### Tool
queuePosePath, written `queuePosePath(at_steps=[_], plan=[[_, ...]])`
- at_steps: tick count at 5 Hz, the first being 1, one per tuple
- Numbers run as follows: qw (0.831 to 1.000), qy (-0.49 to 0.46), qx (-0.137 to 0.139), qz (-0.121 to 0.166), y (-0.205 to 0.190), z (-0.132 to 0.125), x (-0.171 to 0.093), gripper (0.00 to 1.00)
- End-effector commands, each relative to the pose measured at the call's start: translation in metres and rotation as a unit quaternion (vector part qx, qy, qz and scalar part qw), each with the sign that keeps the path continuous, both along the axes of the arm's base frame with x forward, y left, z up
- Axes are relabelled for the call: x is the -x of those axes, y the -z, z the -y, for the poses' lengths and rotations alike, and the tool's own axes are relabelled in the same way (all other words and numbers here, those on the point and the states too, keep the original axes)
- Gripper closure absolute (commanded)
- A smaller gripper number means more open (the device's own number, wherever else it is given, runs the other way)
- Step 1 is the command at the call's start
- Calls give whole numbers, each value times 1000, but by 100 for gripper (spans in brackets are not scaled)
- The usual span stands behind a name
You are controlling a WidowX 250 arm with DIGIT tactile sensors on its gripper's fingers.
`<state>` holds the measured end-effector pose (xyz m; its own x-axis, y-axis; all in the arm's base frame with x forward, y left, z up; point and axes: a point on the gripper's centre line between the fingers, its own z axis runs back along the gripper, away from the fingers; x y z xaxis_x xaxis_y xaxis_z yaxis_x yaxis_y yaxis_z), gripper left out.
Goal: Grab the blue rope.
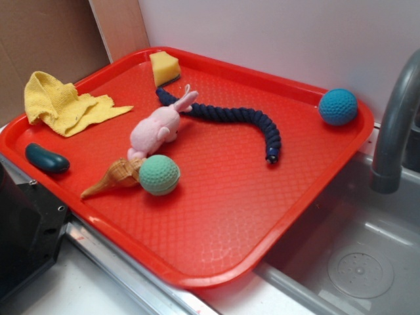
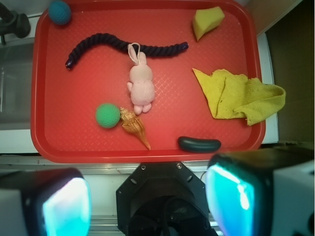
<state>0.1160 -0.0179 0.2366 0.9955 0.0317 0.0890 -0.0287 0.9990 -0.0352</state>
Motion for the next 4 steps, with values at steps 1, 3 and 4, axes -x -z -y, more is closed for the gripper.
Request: queuePosePath(at_steps=[1, 3, 4], plan=[[1000, 0, 0, 0, 0, 0, 0, 0], [972, 233, -7, 31, 43, 33, -95, 0], [959, 284, -8, 25, 71, 44, -137, 0]])
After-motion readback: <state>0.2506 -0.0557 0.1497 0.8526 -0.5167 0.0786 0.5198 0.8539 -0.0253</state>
